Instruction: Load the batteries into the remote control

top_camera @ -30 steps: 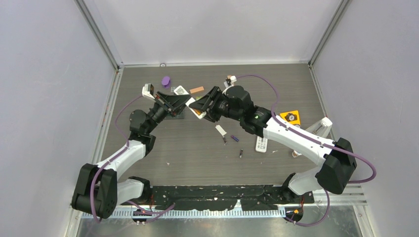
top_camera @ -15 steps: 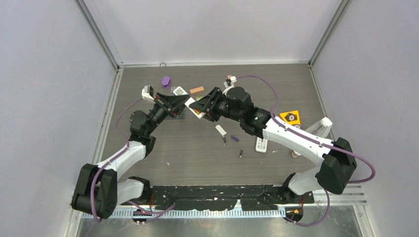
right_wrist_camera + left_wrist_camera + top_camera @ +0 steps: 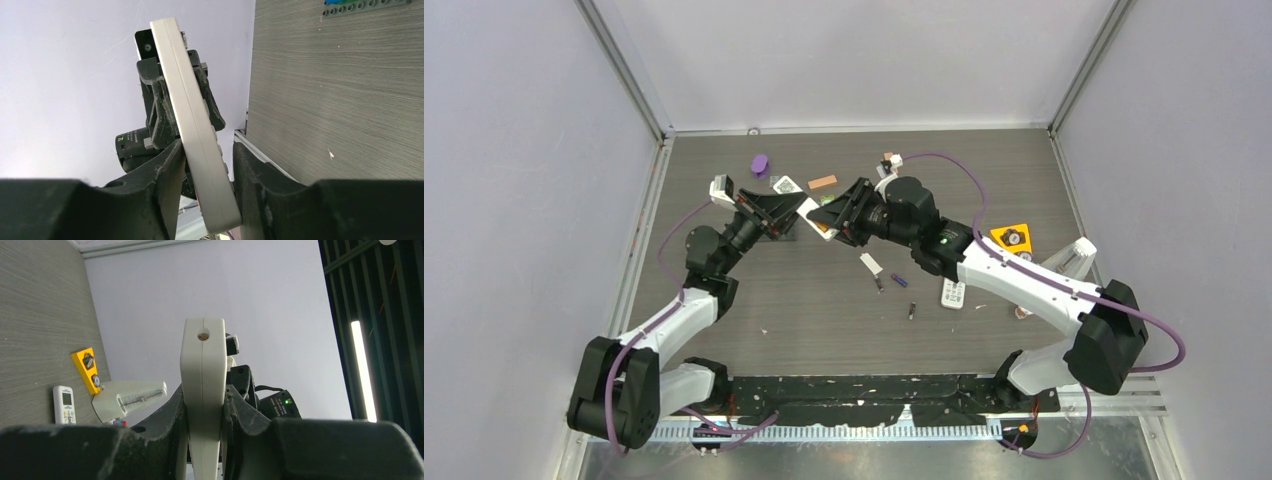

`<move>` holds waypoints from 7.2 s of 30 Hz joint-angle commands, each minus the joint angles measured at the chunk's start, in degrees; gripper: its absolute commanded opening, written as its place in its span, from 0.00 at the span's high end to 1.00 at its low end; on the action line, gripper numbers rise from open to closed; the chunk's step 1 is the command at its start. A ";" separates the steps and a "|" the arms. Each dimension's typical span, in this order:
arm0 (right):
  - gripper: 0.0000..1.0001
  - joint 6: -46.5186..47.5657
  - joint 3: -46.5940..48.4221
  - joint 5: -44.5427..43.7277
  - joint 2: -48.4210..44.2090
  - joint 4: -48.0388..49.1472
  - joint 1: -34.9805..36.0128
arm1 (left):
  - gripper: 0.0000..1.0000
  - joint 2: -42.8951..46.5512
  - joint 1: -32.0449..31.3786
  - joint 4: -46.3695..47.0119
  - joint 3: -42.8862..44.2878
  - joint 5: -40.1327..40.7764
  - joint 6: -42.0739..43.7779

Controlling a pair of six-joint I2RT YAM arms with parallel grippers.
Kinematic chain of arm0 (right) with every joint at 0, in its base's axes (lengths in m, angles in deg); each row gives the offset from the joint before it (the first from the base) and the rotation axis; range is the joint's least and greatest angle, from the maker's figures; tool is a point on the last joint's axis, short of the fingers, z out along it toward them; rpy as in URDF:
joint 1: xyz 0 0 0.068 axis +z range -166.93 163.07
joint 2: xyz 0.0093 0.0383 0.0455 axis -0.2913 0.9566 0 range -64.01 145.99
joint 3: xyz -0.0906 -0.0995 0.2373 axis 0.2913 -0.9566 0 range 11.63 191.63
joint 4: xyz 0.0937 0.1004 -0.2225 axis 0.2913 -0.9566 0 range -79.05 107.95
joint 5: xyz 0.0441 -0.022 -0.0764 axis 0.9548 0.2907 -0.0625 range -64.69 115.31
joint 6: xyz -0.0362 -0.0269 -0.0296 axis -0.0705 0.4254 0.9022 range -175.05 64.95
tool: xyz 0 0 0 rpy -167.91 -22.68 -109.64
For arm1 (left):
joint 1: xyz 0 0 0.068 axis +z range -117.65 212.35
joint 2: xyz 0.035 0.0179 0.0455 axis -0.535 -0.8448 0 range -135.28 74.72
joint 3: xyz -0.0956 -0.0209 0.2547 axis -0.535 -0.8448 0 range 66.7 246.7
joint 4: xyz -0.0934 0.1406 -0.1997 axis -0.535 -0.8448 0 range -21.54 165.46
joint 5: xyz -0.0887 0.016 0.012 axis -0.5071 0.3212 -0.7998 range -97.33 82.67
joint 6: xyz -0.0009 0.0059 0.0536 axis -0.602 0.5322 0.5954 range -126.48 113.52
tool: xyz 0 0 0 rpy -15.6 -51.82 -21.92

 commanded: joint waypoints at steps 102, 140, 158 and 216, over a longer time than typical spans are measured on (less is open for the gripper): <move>0.59 50.18 -3.33 -18.05 13.60 -29.20 -4.31 | 1.00 21.25 2.78 -46.01 6.04 -23.05 58.42; 0.44 41.77 -9.65 -19.68 7.15 -38.89 -6.36 | 1.00 16.56 2.79 -43.73 6.03 -23.18 57.25; 0.64 38.13 -16.42 -14.75 5.98 -36.38 -5.14 | 1.00 16.73 2.78 -44.42 4.66 -22.44 56.22; 0.95 59.10 -1.15 14.51 -18.29 -23.12 -3.34 | 1.00 2.27 -3.52 -18.09 6.50 -16.06 21.01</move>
